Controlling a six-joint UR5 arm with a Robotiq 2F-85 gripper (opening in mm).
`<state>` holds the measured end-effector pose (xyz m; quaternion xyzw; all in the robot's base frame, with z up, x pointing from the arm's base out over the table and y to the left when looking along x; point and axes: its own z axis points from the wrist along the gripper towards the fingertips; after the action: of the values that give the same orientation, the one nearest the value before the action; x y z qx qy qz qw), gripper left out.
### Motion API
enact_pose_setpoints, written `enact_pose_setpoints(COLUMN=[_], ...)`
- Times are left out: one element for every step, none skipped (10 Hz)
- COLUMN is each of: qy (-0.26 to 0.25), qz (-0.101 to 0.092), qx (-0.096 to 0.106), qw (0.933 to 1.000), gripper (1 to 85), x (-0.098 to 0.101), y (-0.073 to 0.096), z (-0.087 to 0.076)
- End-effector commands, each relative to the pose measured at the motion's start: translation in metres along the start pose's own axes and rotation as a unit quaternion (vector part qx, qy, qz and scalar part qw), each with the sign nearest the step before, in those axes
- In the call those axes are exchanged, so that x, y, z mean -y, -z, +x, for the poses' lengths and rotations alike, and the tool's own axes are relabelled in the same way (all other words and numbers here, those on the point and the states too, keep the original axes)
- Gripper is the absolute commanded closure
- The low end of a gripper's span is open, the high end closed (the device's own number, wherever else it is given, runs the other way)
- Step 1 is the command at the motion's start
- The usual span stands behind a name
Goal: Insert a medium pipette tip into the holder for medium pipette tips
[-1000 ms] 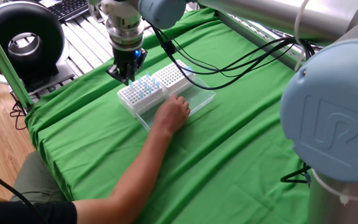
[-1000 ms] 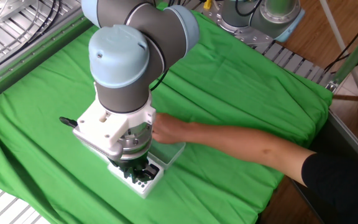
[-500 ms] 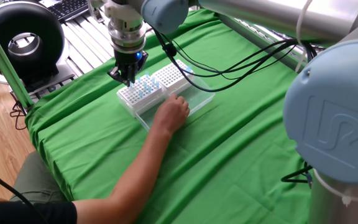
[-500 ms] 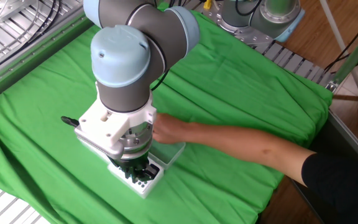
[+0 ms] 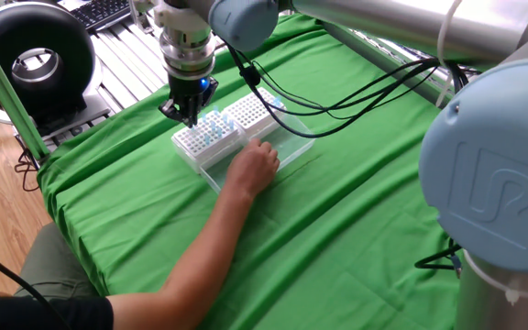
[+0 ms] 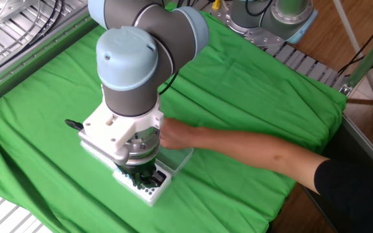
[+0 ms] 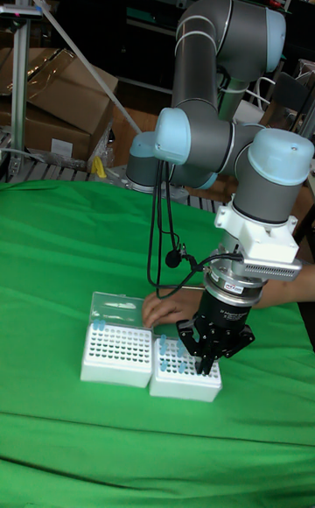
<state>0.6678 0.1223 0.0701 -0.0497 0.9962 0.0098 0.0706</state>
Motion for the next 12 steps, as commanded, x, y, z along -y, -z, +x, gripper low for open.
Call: enact_pose_setpoints(qy=[-0.008, -0.011, -0.012, -0.013, -0.011, -0.010, -0.009, -0.008, -0.006, -0.007, -0.009, -0.009], qz=[0.009, 0.014, 0.019, 0.020, 0.015, 0.009, 0.008, 0.006, 0.006, 0.005, 0.003, 0.003], qx=[-0.012, -0.017, -0.022, -0.029, -0.034, -0.033, -0.034, -0.032, -0.027, -0.022, -0.020, -0.020], qw=[0.9999, 0.9997, 0.9995, 0.9993, 0.9993, 0.9994, 0.9994, 0.9994, 0.9996, 0.9997, 0.9998, 0.9998], gripper=[83.0, 84.0, 84.7, 84.7, 84.7, 84.7, 84.7, 84.7, 84.7, 84.7, 84.7, 84.7], x=[0.005, 0.005, 0.005, 0.003, 0.002, 0.000, 0.000, 0.000, 0.001, 0.001, 0.001, 0.002], y=[0.010, 0.012, 0.017, 0.023, 0.030, 0.034, 0.038, 0.040, 0.041, 0.041, 0.042, 0.044], z=[0.004, 0.005, 0.006, 0.007, 0.008, 0.008, 0.009, 0.008, 0.006, 0.004, 0.003, 0.003])
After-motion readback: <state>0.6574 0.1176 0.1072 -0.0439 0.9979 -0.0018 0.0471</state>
